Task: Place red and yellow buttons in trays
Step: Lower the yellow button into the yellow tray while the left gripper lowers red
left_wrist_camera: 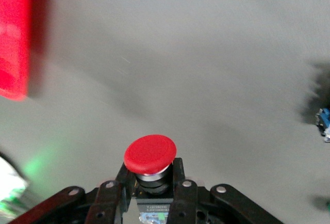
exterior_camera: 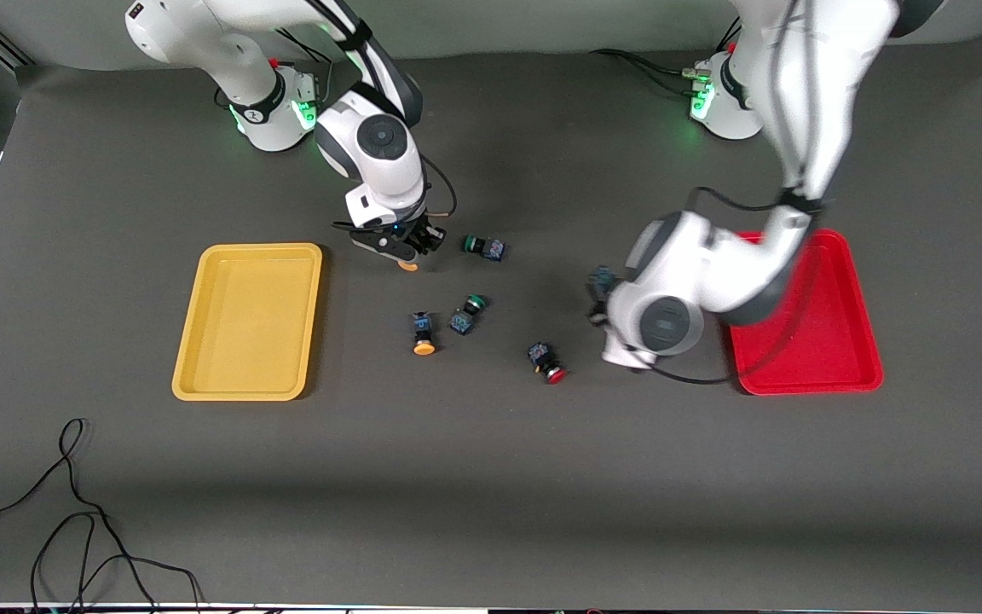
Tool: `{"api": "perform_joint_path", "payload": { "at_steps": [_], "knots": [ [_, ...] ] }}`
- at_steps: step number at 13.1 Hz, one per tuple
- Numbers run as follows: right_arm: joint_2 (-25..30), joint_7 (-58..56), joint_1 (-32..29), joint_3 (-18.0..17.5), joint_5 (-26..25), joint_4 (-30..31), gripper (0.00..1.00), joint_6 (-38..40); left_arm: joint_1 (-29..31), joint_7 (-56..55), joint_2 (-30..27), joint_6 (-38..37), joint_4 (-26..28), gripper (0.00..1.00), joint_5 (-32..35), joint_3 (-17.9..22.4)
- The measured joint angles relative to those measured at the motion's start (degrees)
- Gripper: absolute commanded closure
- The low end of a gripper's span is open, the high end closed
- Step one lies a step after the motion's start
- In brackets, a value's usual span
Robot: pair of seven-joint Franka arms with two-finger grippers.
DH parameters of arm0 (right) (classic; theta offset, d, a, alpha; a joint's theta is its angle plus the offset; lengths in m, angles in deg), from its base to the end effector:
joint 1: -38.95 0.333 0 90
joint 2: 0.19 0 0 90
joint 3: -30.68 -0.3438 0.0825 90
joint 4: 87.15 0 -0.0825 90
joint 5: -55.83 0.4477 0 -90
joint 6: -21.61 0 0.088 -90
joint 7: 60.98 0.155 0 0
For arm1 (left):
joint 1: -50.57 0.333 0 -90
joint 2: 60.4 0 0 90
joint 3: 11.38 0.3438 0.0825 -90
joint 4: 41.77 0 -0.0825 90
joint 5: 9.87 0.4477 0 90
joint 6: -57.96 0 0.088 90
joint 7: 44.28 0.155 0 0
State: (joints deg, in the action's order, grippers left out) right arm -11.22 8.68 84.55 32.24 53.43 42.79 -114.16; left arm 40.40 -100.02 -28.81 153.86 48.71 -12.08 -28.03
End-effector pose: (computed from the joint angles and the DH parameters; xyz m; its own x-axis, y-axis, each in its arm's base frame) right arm 0.4088 0.3921 0.1966 0.9149 -0.4038 -0.0021 -0.4017 -0.9107 0.0964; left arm 0.6169 -0.3004 0.2518 0.7716 0.5046 -0.3873 0.4419 -0.8632 -0.2442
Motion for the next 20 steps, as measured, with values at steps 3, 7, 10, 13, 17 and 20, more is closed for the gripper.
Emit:
{"api": "perform_joint_path", "payload": {
  "at_steps": [3, 7, 10, 13, 17, 20],
  "knots": [
    [3.3, -10.3, -0.1, 5.7, 2.1, -9.3, 0.78, 15.9, 8.0, 10.9, -5.0, -5.8, 1.6, 1.0, 3.8, 0.1],
    [4.0, -39.4, -0.5, 22.1, 5.1, -15.0, 0.78, 25.0, 15.9, 22.4, -10.4, -1.0, 12.5, 1.0, 7.7, 0.2],
    [3.9, -60.7, -0.8, 34.5, 5.3, -14.7, 0.78, 25.6, 20.5, 30.0, -13.4, 10.8, 24.2, 1.0, 10.0, 0.2],
    [3.7, -76.4, -1.0, 43.7, 5.5, -10.2, 0.78, 19.6, 24.6, 34.1, -14.2, 16.8, 30.4, 1.0, 11.2, 0.3],
    [1.0, -85.6, -2.2, 46.5, 8.8, 1.7, 0.78, 1.7, 25.9, 34.3, -15.0, 27.9, 39.1, 0.22, 11.7, 0.3],
    [-6.3, -97.3, -2.2, 46.4, 22.2, 4.0, 0.78, -3.2, 25.9, 34.3, -15.0, 31.2, 42.2, 0.01, 11.7, 0.2]
  ]
}}
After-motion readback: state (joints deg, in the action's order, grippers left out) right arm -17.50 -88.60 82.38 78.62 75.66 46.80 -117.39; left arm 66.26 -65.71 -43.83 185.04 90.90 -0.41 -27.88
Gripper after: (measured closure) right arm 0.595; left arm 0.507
